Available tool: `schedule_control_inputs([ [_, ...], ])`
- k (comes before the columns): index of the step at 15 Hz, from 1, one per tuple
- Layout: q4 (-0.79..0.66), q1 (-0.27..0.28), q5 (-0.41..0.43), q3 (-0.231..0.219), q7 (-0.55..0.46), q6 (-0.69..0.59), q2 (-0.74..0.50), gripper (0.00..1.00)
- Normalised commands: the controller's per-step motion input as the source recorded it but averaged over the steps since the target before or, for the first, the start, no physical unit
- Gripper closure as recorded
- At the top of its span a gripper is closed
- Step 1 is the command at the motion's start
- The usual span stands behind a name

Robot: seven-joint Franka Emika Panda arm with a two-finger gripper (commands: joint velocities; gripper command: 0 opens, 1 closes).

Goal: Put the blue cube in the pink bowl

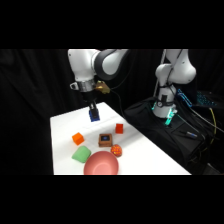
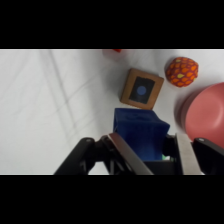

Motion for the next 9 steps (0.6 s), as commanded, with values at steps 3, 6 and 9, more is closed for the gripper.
schedule_control_inputs([
  [3,0.26,0.153,-0.173,0.097,0.13,-0.08,0.07,0.78],
  [6,0.28,0.139,-0.176,0.092,0.11,-0.06,0.12,0.78],
  [9,0.27,0.146,-0.190,0.094,0.10,0.03,0.19,0.78],
])
